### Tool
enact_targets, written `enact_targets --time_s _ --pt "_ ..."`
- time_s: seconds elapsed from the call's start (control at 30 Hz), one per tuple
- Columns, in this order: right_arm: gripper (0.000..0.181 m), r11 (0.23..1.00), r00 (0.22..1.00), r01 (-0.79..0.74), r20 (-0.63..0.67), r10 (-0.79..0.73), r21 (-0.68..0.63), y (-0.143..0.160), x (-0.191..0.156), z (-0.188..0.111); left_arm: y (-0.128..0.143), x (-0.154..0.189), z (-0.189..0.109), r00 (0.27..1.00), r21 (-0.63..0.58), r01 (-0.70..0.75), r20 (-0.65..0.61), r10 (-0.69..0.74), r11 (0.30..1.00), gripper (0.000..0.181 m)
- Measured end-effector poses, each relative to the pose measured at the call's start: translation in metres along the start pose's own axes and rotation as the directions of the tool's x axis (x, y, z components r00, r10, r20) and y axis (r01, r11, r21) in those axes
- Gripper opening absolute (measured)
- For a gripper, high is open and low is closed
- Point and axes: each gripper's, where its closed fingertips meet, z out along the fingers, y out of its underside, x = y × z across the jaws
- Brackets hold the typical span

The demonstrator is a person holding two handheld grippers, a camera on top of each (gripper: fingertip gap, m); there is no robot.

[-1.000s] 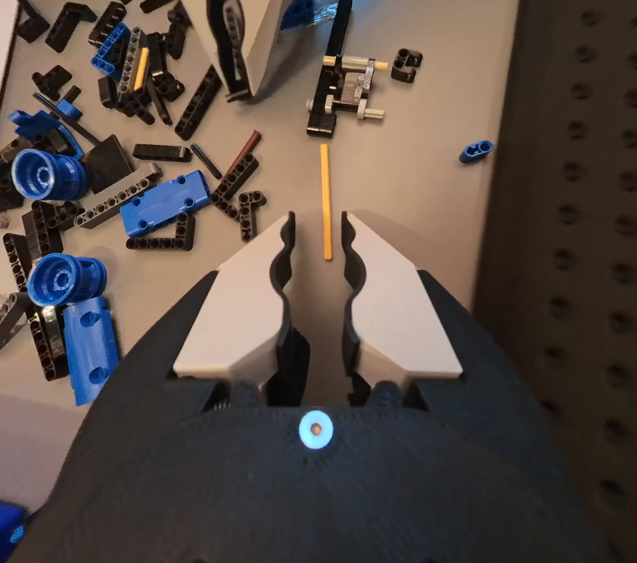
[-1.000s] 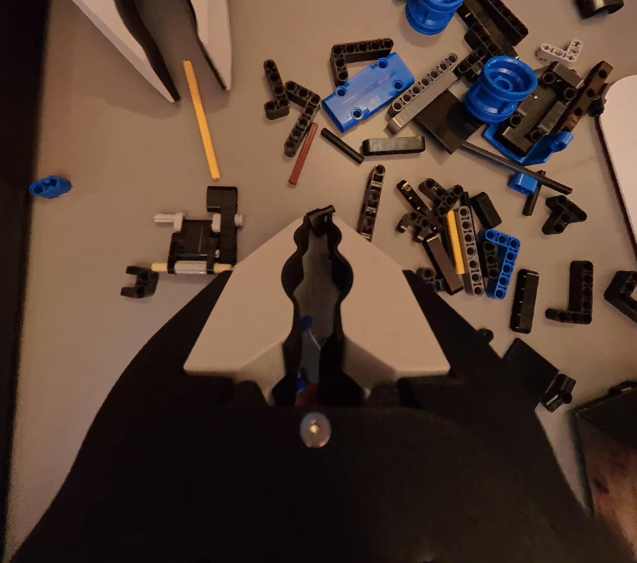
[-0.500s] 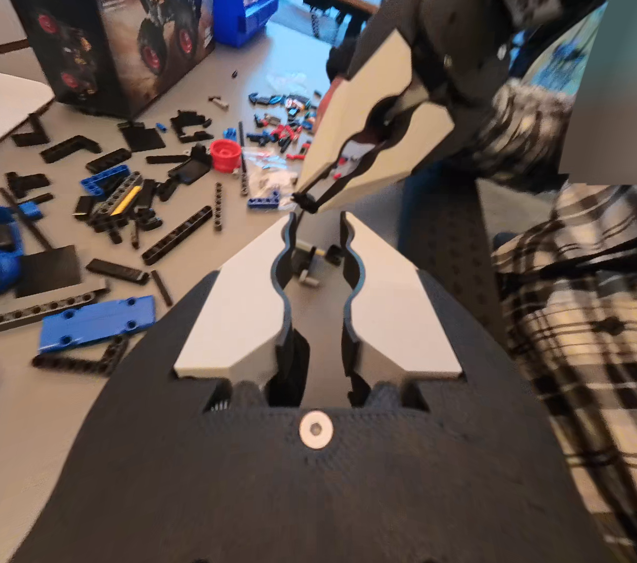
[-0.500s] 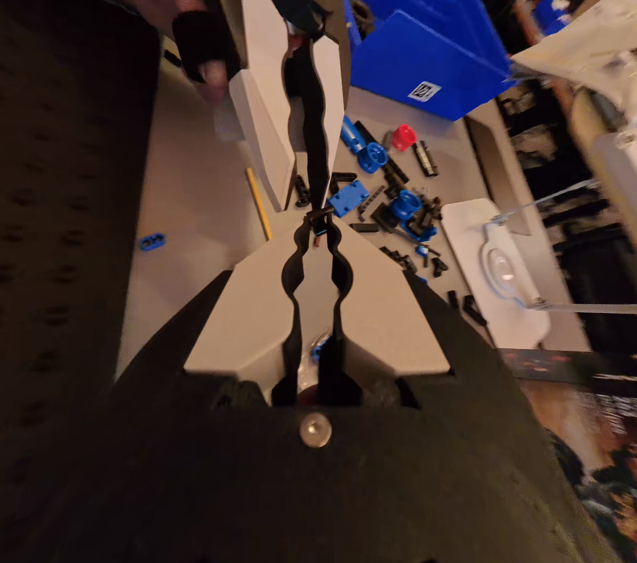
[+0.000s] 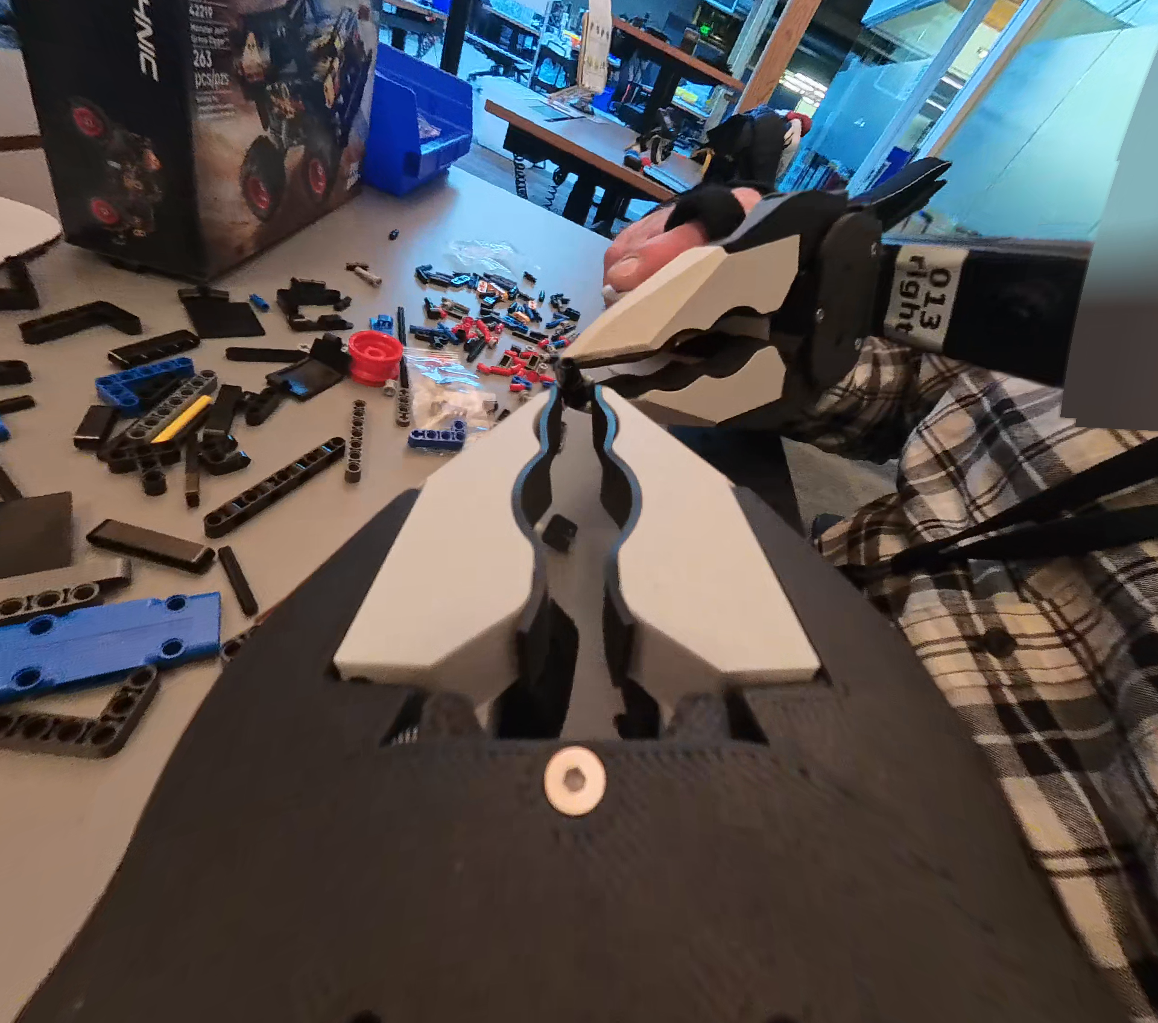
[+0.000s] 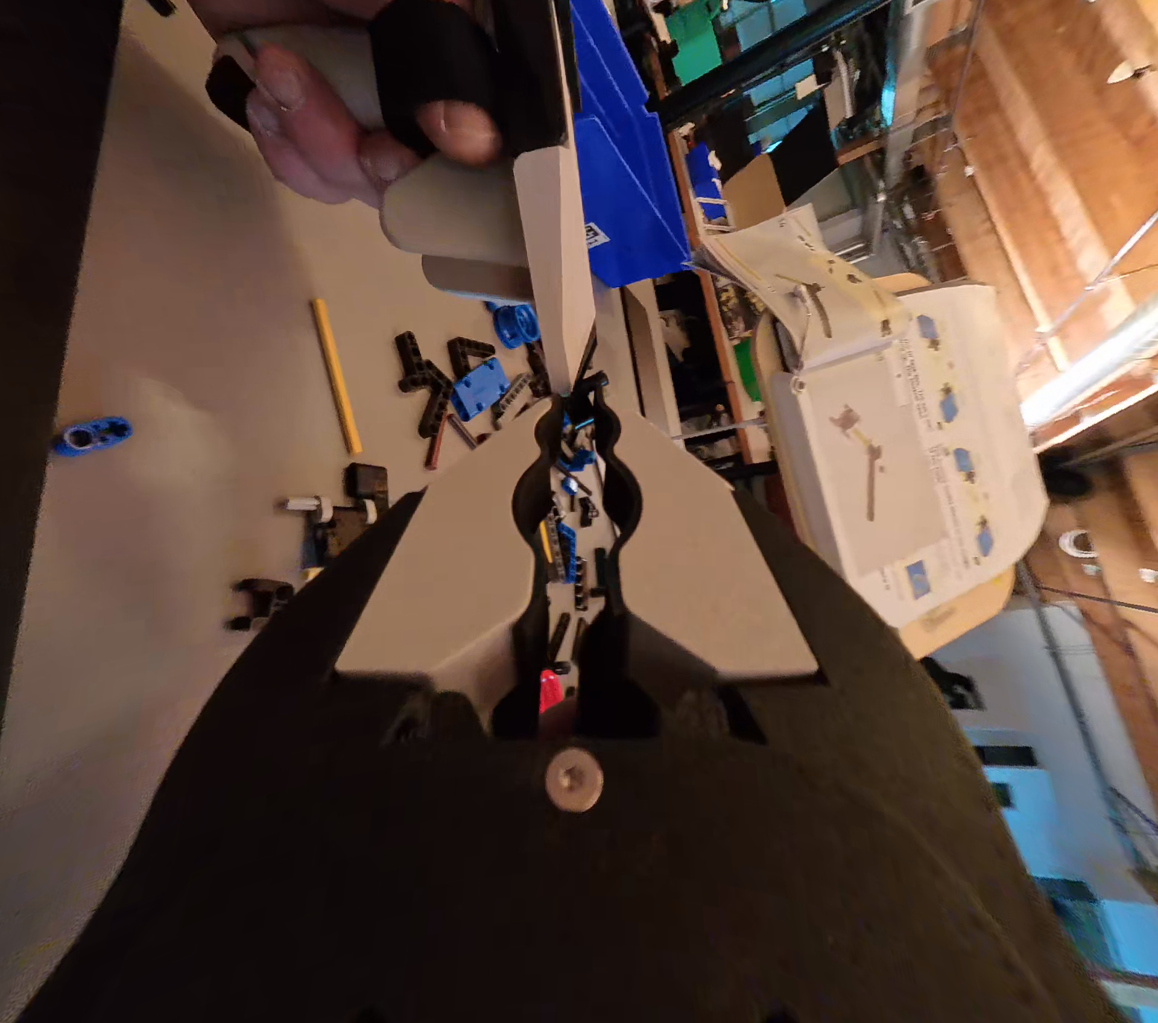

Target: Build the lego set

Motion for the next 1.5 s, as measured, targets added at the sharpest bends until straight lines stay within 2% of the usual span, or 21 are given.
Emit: enact_targets --time_s 0.23,0.37,0.53,0.63,0.73,0.8,0.87,0.97,1.13,1.33,1.5 --pt "0.009 1.0 0.999 -0.014 -0.034 0.014 0.017 -0.005 0.005 -0.002 -0.005 0.003 -0.003 0.999 0.033 -0.032 -0.019 0.033 0.999 0.006" --pt "0.01 0.991 0.992 -0.121 0.028 0.119 0.063 -0.007 0.004 -0.004 -0.005 0.006 -0.003 0.997 0.024 -0.078 -0.017 0.078 0.997 0.005" --pt "0.011 0.979 0.977 -0.185 0.121 0.174 0.087 -0.009 0.0 -0.009 -0.002 0.011 -0.002 0.993 0.005 -0.109 -0.039 0.109 0.994 0.005" --pt "0.021 0.948 0.944 -0.298 0.183 0.276 0.108 -0.009 0.005 -0.014 -0.002 0.014 -0.001 0.99 0.006 -0.134 -0.042 0.134 0.991 0.005" --pt "0.024 0.9 0.881 -0.427 0.266 0.391 0.089 -0.006 0.004 -0.014 -0.002 0.016 0.0 0.988 -0.001 -0.147 -0.049 0.147 0.989 0.005" --pt "0.018 0.867 0.827 -0.493 0.346 0.442 0.072 -0.007 -0.002 -0.015 0.001 0.016 0.001 0.983 -0.021 -0.178 -0.04 0.177 0.984 0.005" --pt "0.017 0.838 0.778 -0.542 0.413 0.474 0.06 -0.009 -0.008 -0.017 0.004 0.017 0.002 0.977 -0.044 -0.211 -0.033 0.21 0.976 0.005" --pt "0.019 0.82 0.741 -0.57 0.461 0.489 0.048 -0.009 -0.012 -0.019 0.008 0.017 0.003 0.969 -0.069 -0.247 -0.026 0.245 0.967 0.005" --pt "0.023 0.75 0.636 -0.661 0.544 0.548 0.017 -0.01 -0.014 -0.023 0.01 0.017 0.004 0.962 -0.083 -0.272 -0.022 0.271 0.959 0.005" --pt "0.012 0.67 0.554 -0.742 0.566 0.61 0.004 -0.01 -0.008 -0.022 0.007 0.019 0.003 0.96 -0.067 -0.279 -0.023 0.278 0.958 0.005" --pt "0.009 0.643 0.56 -0.766 0.518 0.647 0.024 -0.011 -0.003 -0.018 0.001 0.016 0.0 0.968 -0.031 -0.25 -0.009 0.25 0.968 0.005"
